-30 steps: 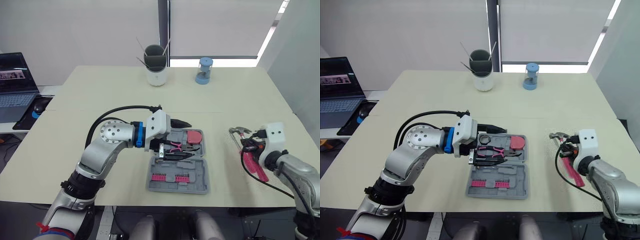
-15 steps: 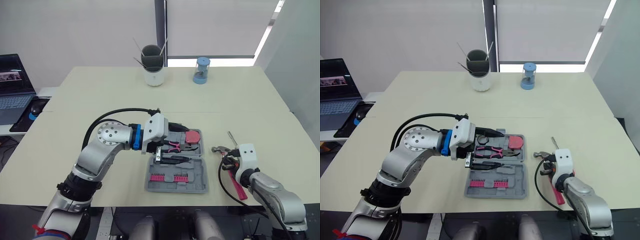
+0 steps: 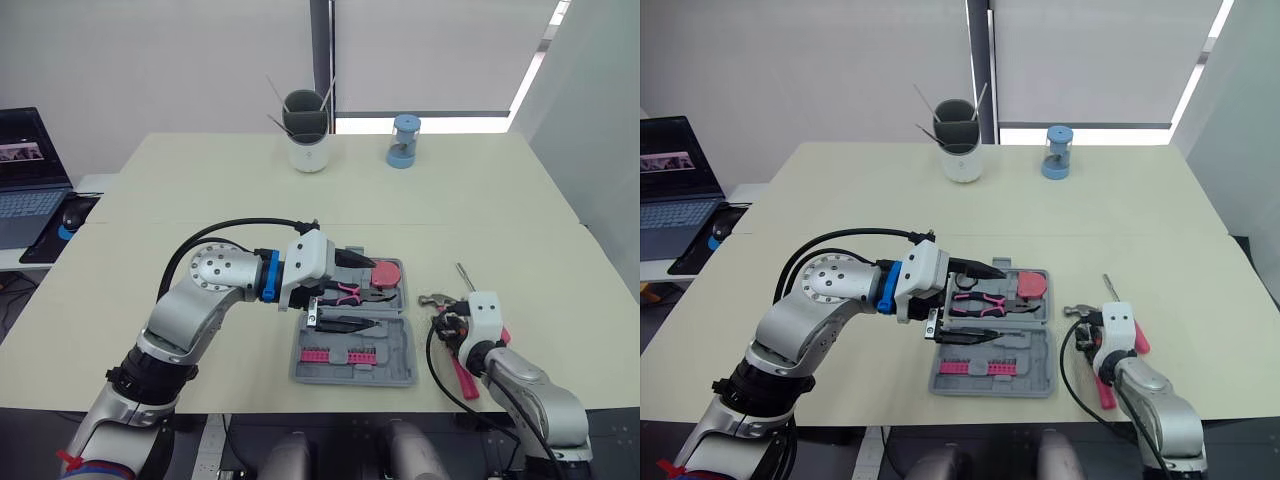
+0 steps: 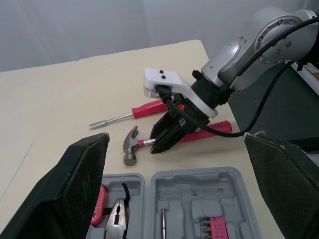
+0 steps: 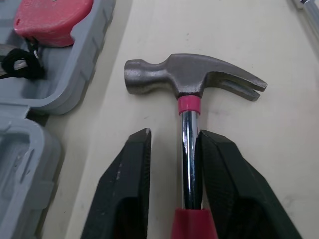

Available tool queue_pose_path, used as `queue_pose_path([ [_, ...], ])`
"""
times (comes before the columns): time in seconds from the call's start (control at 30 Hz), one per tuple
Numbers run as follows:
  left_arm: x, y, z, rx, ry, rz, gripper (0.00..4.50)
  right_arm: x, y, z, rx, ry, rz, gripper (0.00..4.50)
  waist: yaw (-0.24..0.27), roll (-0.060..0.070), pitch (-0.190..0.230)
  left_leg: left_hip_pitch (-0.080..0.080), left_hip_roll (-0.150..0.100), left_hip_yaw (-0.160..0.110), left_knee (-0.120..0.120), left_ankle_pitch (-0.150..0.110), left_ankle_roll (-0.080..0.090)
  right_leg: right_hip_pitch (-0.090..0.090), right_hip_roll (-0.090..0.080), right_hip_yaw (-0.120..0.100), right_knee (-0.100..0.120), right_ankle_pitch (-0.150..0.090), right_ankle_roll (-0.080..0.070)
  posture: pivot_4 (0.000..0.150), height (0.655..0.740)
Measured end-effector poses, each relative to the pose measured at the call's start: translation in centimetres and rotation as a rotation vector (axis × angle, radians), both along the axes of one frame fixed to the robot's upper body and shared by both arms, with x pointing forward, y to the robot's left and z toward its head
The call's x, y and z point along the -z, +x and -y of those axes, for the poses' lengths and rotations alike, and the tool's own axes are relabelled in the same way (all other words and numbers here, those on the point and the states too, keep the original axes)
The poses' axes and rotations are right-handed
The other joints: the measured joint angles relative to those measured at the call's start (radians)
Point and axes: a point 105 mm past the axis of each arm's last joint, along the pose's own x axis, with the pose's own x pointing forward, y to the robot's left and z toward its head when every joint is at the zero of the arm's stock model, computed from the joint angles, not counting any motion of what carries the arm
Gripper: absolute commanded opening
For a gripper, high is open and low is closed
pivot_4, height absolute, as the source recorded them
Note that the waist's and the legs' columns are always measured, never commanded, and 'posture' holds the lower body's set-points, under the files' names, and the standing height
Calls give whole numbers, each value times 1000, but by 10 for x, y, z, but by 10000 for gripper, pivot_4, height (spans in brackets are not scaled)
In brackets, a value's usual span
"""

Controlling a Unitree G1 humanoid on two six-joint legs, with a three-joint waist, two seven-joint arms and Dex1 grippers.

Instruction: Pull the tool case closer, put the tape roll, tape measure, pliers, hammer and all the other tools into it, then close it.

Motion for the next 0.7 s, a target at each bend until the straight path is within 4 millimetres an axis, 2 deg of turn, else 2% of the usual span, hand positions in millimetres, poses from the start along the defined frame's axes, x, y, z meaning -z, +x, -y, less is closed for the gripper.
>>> queue_pose_path([
  [0.2,-1,0,2,0,-10,0,45000,-11,-10,9,-41,-55,9,43974,1,0,0,0,0,0,0,0,0,0,0,0,0,0,0,1500,7400],
  [0.33,0,0,2,-10,-18,2,45000,-31,-15,17,-172,-182,45,44618,-1,0,0,0,-1,1,0,0,0,0,0,-1,-1,-1,2,1500,7400],
  [0.47,5,-2,1,-15,-18,-14,45000,-63,-16,16,-503,-379,97,44618,-3,-3,2,2,0,2,0,0,1,2,1,-3,-2,-3,6,1500,7400],
  [0.57,7,-6,0,-13,-20,-20,45000,-74,-16,12,-774,-508,112,44618,-2,-5,3,2,1,1,0,0,1,3,2,-3,-2,-3,6,1500,7400],
  [0.7,9,-8,-2,-20,-23,-23,45000,-83,-5,20,-1060,-710,119,44618,-1,-7,5,3,1,2,0,0,1,4,1,-3,-3,-3,6,1500,7400],
])
